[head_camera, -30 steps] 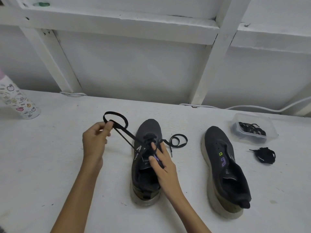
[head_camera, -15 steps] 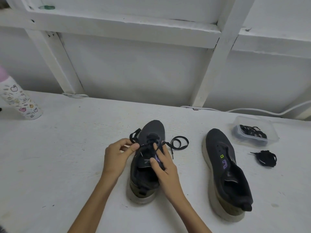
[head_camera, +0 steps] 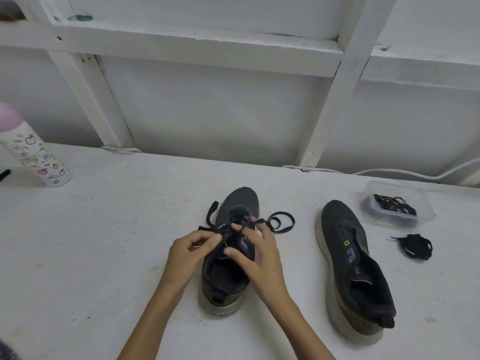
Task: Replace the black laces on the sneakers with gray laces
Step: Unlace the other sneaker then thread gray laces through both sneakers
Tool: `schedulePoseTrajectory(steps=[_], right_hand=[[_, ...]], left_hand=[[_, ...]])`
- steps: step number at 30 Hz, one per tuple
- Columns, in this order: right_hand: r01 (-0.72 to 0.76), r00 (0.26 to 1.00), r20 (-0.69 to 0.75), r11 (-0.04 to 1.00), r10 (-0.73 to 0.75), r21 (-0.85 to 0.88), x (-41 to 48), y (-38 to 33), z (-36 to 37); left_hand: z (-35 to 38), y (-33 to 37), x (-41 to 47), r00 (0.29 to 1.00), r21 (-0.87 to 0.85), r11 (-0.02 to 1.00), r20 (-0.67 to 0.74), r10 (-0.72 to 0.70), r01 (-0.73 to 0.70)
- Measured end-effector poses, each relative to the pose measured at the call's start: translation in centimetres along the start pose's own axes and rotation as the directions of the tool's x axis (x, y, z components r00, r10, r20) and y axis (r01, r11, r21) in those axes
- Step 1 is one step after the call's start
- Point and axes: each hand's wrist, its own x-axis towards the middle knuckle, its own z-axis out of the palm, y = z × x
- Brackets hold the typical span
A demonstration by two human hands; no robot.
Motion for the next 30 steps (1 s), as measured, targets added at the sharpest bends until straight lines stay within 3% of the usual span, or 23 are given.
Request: schedulePoseTrajectory(steps=[5, 11, 21, 30], right_hand=[[0.070, 0.997, -0.006, 0.972, -0.073, -0.226, 1.6, -0.5, 0.1], [0.177, 0.980, 0.157, 0.887, -0.120, -0.428, 2.3, -1.4, -0.9], [0.267, 0.964, 0.104, 0.893, -0.246, -0.363, 2.8, -0.6, -1.2], [0.247, 0.965, -0.010, 0.918, -0.263, -0.310, 2.6, -0.4, -0.6]], left_hand=[[0.1, 0.7, 0.4, 0.992, -0.008, 1.000, 0.124, 0.004, -0.003], [0.8, 0.1, 0.3, 0.996, -0.001, 1.000, 0.091, -0.009, 0.010], [2.1, -0.1, -1.0, 1.000, -0.065, 0.998, -0.007, -0.011, 0.010], [2.8, -0.9, -1.2, 0.991, -0.037, 0.999, -0.132, 0.028, -0.034]])
